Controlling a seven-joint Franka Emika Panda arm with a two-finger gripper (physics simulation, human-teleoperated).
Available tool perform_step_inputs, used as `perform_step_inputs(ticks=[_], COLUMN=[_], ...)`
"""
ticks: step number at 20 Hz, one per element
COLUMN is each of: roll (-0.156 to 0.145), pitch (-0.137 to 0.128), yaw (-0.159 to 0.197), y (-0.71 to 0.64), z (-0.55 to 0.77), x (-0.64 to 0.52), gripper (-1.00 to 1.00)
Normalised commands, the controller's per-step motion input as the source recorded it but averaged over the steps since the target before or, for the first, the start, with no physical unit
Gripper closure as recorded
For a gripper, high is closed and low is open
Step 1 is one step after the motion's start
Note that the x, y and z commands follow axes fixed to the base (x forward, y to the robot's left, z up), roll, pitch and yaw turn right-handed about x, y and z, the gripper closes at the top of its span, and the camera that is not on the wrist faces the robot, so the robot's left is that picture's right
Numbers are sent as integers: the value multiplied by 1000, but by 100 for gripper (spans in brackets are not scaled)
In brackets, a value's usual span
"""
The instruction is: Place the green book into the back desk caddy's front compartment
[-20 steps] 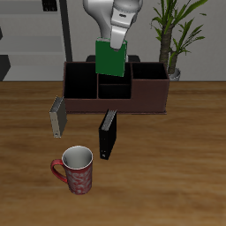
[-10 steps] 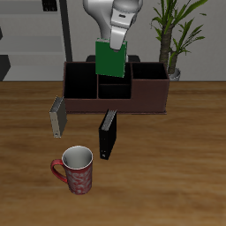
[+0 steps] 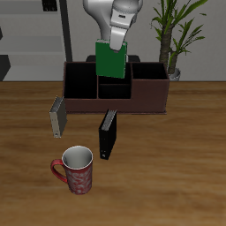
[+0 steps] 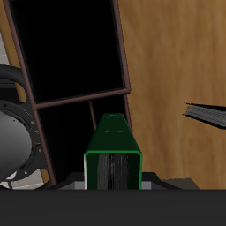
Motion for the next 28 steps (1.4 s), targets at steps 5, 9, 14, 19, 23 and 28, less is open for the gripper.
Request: perform_step_inputs(ticks=[5,9,14,19,23,28], roll=[12,16,11,20,-3,-6], pitch=[12,8,12,27,8,9], yaw=[3,4,-3,1,-9,-7], y=[32,62,32,56,-25,-18], z=[-70,-46,-54,-145,-44,-74], x=[23,66,23,-26,12,-4], gripper=[100,100,100,100,100,100])
